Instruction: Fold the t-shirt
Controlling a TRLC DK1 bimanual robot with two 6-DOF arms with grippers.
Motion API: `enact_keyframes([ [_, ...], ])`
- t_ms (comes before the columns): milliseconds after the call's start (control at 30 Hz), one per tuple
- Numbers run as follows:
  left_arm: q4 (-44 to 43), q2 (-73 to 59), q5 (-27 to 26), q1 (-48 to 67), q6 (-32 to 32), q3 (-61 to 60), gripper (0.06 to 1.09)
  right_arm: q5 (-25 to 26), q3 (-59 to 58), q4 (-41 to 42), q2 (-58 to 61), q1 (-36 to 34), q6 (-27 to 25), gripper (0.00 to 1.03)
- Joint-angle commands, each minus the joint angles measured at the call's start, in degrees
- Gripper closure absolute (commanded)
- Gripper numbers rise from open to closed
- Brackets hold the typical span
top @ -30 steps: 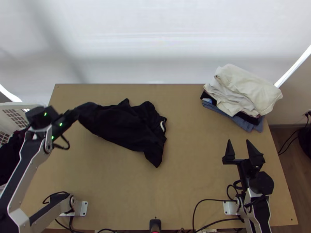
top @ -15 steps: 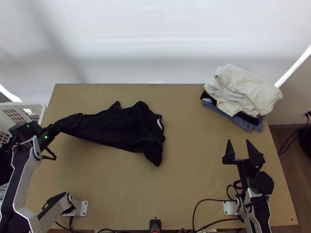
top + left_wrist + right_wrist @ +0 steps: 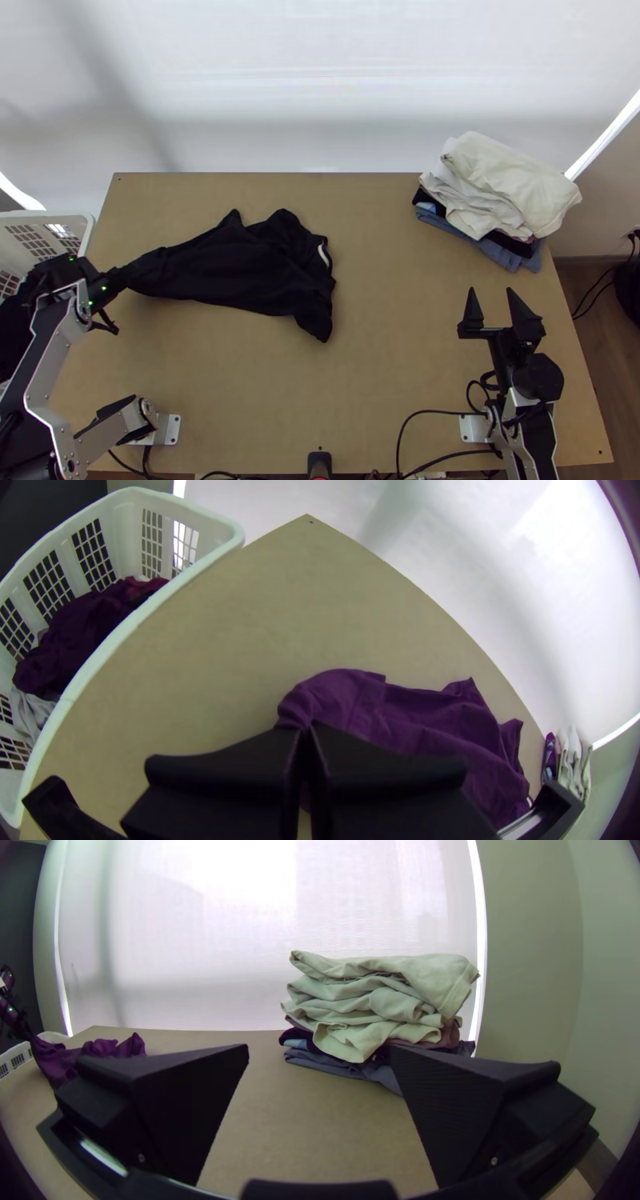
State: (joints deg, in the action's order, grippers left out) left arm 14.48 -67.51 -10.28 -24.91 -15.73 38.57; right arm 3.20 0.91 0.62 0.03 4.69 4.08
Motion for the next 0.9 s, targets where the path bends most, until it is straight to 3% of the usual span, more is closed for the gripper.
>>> enact_keyframes([
  [0,1.7,0.3,1.6,0.5,1.2,-0.3,1.05,0.5,-0.5,-0.7,-0.1,-0.4,0.1,0.04],
  [467,6.1,5.2,2.1,2.2,-0.1,1.8,1.05,-1.0,-0.5,-1.2,-0.1,4.8,0.2,0.04],
  [633,5.7,5.8,2.1,5.1,-1.3,1.5,1.05,-1.5,-0.4,-1.7,-0.2,3.4,0.0,0.04],
  [867,-0.1,10.0,3.7,12.1,-3.0,-4.1,1.05,-1.3,-0.3,-1.2,-0.2,5.2,-8.7,0.04],
])
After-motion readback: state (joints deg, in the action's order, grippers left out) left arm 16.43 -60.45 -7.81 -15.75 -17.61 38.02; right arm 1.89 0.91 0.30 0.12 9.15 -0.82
